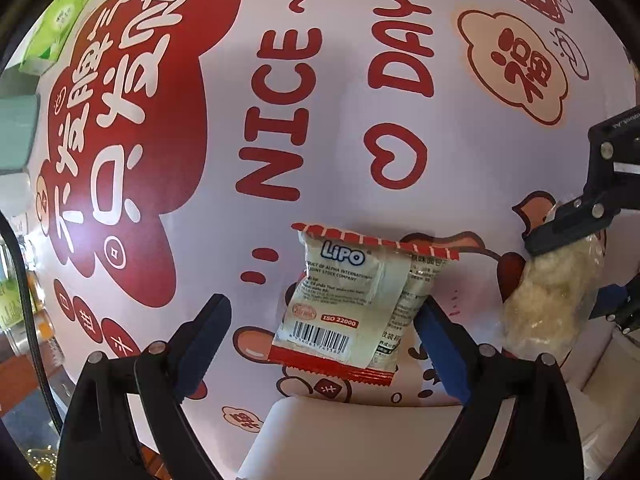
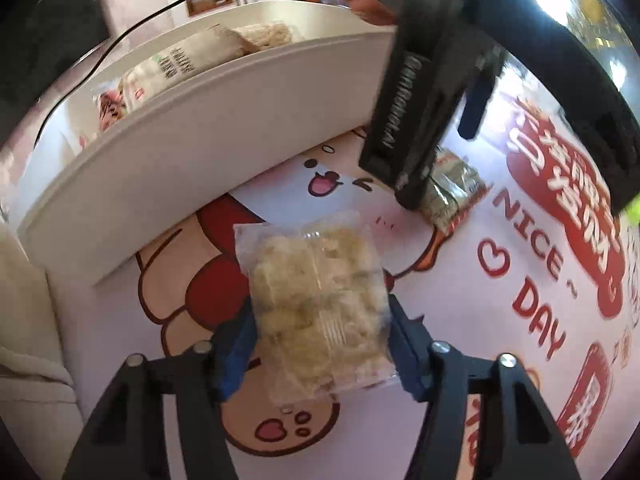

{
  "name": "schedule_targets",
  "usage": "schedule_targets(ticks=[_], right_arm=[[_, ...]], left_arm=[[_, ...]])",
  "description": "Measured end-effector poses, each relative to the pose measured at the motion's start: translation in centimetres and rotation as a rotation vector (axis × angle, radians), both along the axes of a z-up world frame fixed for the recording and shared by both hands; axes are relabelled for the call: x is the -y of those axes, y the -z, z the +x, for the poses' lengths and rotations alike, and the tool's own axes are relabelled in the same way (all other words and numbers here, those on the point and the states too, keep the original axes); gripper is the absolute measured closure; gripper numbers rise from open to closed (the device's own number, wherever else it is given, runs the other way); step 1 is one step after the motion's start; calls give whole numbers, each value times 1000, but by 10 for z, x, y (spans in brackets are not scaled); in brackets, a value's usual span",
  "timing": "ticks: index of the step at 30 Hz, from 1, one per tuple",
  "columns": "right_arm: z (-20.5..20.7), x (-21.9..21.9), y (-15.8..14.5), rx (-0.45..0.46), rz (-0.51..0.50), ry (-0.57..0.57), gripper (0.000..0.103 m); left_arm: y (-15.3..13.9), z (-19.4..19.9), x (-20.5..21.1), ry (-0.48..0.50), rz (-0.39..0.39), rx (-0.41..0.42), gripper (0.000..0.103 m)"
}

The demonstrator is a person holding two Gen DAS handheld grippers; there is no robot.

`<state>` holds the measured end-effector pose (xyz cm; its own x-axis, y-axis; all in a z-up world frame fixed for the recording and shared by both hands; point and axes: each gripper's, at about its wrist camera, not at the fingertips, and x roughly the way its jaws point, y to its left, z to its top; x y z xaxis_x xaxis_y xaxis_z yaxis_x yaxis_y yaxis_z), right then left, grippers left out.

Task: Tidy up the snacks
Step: 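Grasp the LIPO packet with the left tool while the right tool grasps the clear rice-crisp bag, then carry the LIPO packet and rice-crisp bag over the tray and open both tools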

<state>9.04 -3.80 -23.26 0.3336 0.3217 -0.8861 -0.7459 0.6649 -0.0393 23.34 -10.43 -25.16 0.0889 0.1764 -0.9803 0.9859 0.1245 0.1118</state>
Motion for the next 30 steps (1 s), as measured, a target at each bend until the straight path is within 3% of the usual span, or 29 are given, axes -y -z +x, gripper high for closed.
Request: schedule_targets(ticks=[3, 5, 6, 7, 10, 20, 30], right_arm=[[-2, 5, -2, -22, 16, 26, 46], [-4, 8, -2, -30, 24, 39, 47], [-4, 10, -2, -32, 24, 45, 47], [-6, 11, -2, -30, 20, 54, 47], [-12, 17, -3, -36, 18, 77, 47], [-32, 12, -13, -2, -23, 144, 49], [-49, 5, -42, 77, -46, 218, 49]], left_arm=[[0, 5, -4, -18, -11, -6, 13], [-2, 10, -9, -25, -30, -38, 27], [-5, 9, -11, -33, -46, -71, 41], [-7, 9, -14, -35, -54, -82, 47], [-10, 3, -19, -23, -79, -61, 55], [-23, -13, -34, -34, -135, -13, 58], [-97, -31, -62, -64, -277, 51, 58]])
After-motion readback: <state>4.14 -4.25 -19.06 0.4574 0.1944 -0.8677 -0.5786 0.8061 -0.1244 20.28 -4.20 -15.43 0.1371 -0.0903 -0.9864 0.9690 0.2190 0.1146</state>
